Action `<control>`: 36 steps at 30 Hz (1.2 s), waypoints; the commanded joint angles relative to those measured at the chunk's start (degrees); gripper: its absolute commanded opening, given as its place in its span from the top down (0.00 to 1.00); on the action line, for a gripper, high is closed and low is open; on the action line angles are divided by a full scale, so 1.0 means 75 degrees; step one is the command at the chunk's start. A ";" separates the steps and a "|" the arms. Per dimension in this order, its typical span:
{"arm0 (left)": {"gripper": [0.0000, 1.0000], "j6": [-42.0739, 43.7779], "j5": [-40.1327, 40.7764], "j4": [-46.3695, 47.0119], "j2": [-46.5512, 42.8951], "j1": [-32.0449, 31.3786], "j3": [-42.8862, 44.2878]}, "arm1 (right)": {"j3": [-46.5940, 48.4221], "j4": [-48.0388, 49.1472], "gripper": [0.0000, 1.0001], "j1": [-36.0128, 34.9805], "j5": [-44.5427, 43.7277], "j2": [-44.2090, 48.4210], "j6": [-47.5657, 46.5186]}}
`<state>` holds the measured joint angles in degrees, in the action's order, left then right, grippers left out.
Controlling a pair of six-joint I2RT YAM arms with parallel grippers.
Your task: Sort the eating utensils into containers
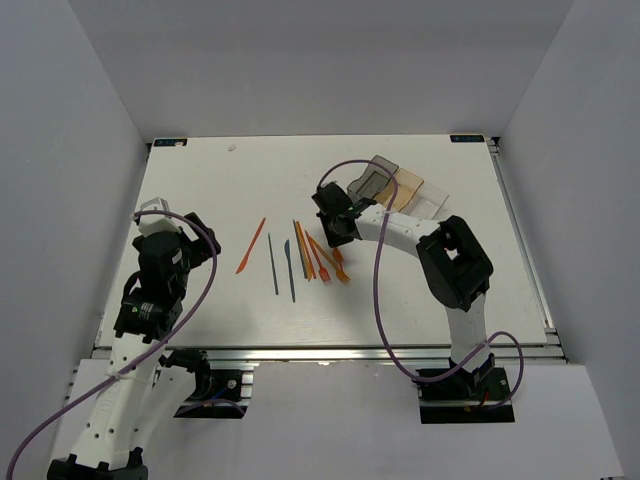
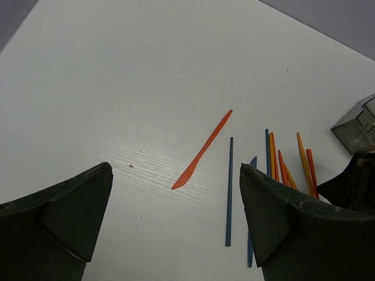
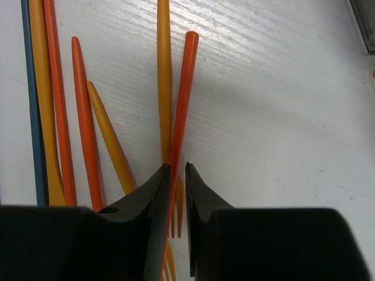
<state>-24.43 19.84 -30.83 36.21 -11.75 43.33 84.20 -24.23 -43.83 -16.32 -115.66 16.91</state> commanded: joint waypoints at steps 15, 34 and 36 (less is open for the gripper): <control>0.02 0.0081 -0.0160 0.0126 0.0024 -0.0027 -0.0059 | -0.0223 0.0289 0.80 0.0126 0.0500 -0.0259 0.0007; 0.02 0.0081 -0.0172 0.0126 0.0024 -0.0016 -0.0059 | -0.0458 0.0184 0.98 0.0184 -0.0169 0.0796 0.0195; 0.02 0.0081 -0.0172 0.0126 0.0012 -0.0027 -0.0059 | -0.0516 0.0149 1.00 0.0208 -0.0342 0.0842 0.0288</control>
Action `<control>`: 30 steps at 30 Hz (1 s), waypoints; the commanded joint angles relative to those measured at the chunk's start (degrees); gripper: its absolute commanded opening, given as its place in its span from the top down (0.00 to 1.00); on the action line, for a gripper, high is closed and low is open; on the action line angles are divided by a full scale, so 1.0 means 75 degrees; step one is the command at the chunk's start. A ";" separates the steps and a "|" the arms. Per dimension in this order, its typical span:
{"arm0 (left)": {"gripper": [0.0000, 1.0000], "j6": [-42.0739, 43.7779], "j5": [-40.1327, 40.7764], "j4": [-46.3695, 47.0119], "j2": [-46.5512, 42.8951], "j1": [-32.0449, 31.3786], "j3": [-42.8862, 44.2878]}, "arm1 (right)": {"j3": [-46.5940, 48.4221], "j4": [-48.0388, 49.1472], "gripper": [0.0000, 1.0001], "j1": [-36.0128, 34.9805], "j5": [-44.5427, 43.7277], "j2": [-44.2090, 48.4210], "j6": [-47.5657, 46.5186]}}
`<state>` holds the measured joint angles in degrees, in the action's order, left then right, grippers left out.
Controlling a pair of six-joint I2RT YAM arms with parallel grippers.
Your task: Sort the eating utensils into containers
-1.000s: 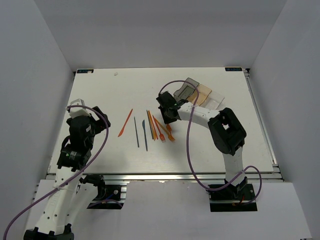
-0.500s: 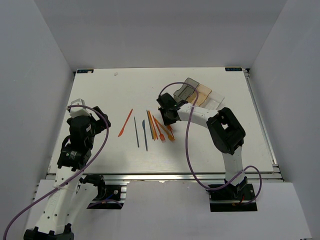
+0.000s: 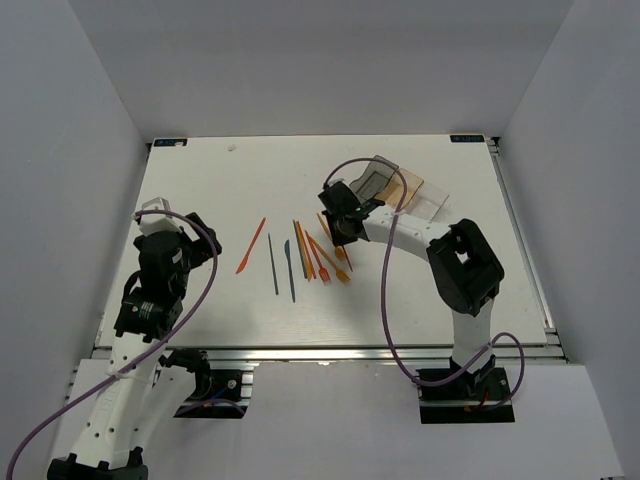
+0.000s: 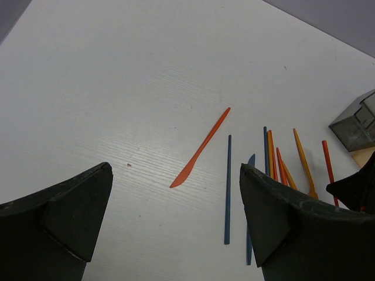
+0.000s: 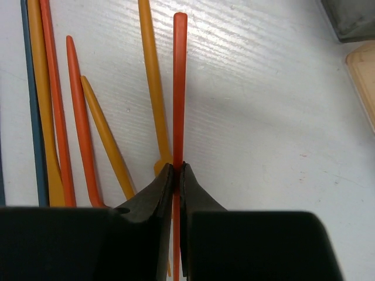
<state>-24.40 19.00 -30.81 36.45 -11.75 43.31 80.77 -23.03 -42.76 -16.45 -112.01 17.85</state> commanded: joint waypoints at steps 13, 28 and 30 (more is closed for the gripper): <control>0.02 0.0078 -0.0026 0.0123 0.0004 -0.0027 -0.0056 | -0.1453 0.1101 1.00 0.2910 -0.0736 0.2828 0.1556; 0.02 0.0090 -0.0143 0.0147 0.0062 -0.0027 -0.0068 | -0.0117 0.1687 1.00 0.4401 -0.1803 0.0932 0.2308; 0.02 0.0101 -0.0167 0.0158 0.0074 -0.0039 -0.0068 | -0.0187 0.1804 1.00 0.4389 -0.1803 0.0790 0.2413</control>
<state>-24.38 18.63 -30.81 37.08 -11.75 43.31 77.10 -12.53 -9.69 -27.42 -105.19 34.13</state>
